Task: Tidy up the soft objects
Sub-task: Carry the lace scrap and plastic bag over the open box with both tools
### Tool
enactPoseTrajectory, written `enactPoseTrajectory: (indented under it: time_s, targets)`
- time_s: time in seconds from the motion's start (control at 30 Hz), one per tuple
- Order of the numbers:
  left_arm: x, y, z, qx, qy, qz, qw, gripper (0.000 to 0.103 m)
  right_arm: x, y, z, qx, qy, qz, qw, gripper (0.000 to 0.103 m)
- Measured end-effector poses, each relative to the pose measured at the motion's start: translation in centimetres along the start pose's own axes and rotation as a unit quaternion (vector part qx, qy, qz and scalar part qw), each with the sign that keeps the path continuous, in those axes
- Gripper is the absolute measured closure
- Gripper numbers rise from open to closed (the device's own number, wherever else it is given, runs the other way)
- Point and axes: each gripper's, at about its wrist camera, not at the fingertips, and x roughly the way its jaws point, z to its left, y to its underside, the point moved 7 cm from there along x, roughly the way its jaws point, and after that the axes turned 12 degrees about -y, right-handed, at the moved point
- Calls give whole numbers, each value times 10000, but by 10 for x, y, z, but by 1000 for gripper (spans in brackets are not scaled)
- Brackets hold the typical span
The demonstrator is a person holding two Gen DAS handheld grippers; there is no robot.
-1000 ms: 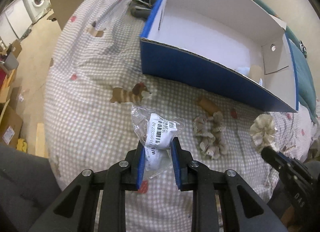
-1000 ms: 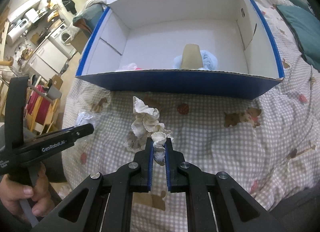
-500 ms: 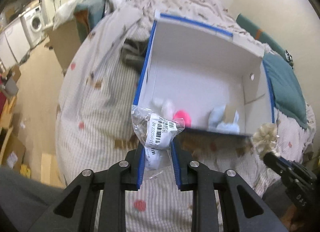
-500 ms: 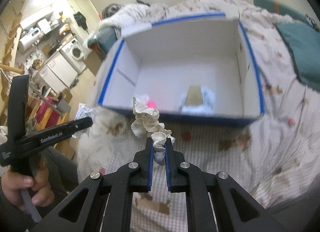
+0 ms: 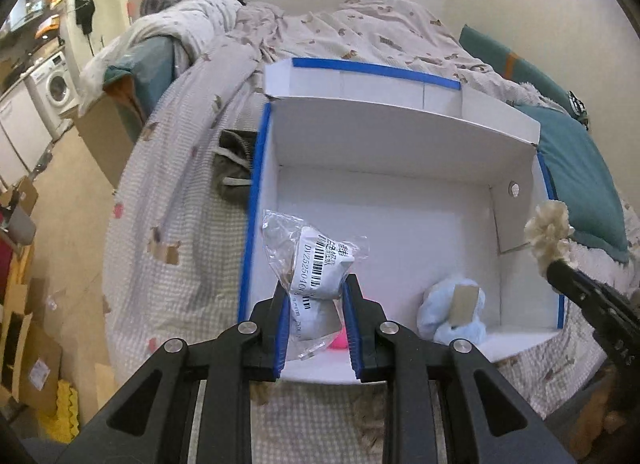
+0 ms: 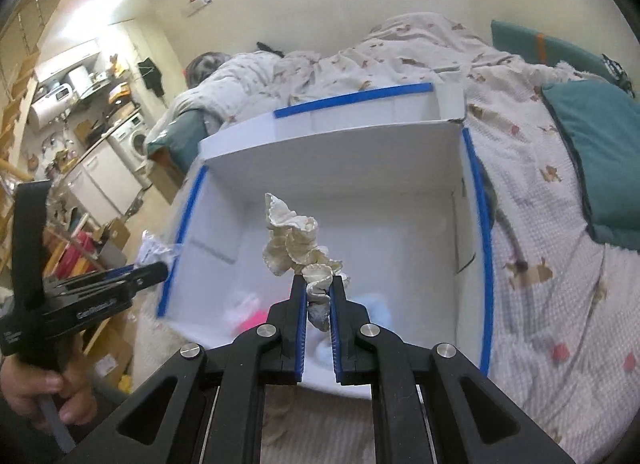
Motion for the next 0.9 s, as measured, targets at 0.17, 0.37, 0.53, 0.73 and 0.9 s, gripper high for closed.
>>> enactPoseTrajectory:
  time_s: [0.17, 0.37, 0.53, 0.73, 0.9]
  targets:
    - [29, 3, -11, -59, 63, 74, 9999, 81, 12, 11, -31, 411, 197, 98, 9989, 91]
    - [50, 14, -14, -93, -57, 118, 9999, 81, 17, 17, -40, 469, 449, 174, 9977, 91]
    - [50, 21, -18, 33, -4, 65, 10000, 81, 24, 24, -49, 635, 568, 323, 9958, 91]
    - [49, 23, -20, 112, -87, 1, 9999, 81, 28, 26, -46, 585, 564, 350, 9961, 91]
    - [48, 23, -17, 97, -110, -11, 9999, 81, 24, 24, -44, 524, 588, 254, 9966, 91]
